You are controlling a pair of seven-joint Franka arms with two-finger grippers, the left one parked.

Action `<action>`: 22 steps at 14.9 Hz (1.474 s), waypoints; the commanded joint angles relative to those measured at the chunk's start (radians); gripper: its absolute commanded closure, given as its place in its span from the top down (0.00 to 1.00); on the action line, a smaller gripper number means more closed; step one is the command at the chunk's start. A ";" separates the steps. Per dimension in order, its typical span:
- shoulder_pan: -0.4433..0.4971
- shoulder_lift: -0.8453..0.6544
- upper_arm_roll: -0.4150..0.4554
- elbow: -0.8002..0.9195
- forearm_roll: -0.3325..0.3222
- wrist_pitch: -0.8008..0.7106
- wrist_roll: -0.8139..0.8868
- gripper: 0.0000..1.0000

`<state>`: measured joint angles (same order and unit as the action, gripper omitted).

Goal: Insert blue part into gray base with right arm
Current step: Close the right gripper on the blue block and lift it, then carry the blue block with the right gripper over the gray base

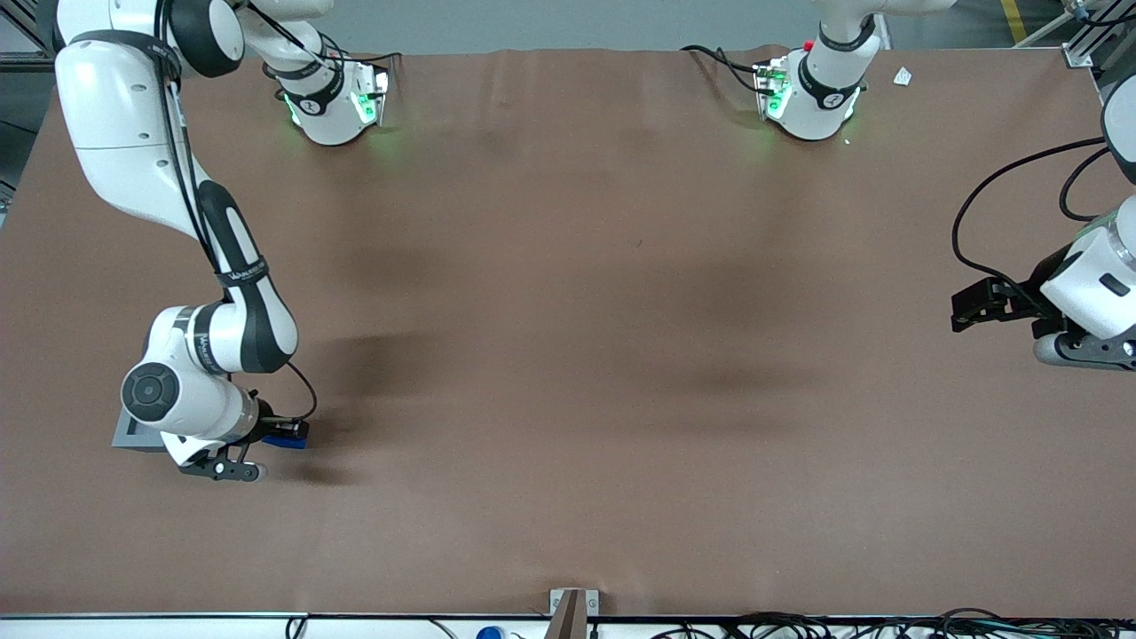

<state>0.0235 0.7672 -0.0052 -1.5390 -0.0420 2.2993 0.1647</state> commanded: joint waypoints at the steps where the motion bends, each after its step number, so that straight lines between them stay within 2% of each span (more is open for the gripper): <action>1: -0.004 -0.035 0.007 -0.020 -0.010 -0.012 -0.002 0.64; 4: -0.002 -0.039 0.010 -0.013 -0.009 -0.032 -0.002 0.63; 7: -0.002 -0.039 0.010 -0.012 -0.007 -0.034 -0.002 0.52; 9: -0.001 -0.039 0.011 -0.010 -0.006 -0.034 -0.002 0.39; 11: 0.004 -0.039 0.010 0.017 -0.012 -0.064 -0.007 0.16; 12: 0.003 -0.039 0.010 0.048 -0.012 -0.102 -0.025 0.00; 16: -0.066 -0.060 0.011 0.201 0.014 -0.377 -0.082 0.00; 18: -0.114 -0.120 0.005 0.200 0.014 -0.385 -0.170 0.00; 22: -0.238 -0.118 0.010 0.201 0.013 -0.379 -0.362 0.00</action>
<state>-0.1590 0.6534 -0.0133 -1.3149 -0.0395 1.9094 -0.1166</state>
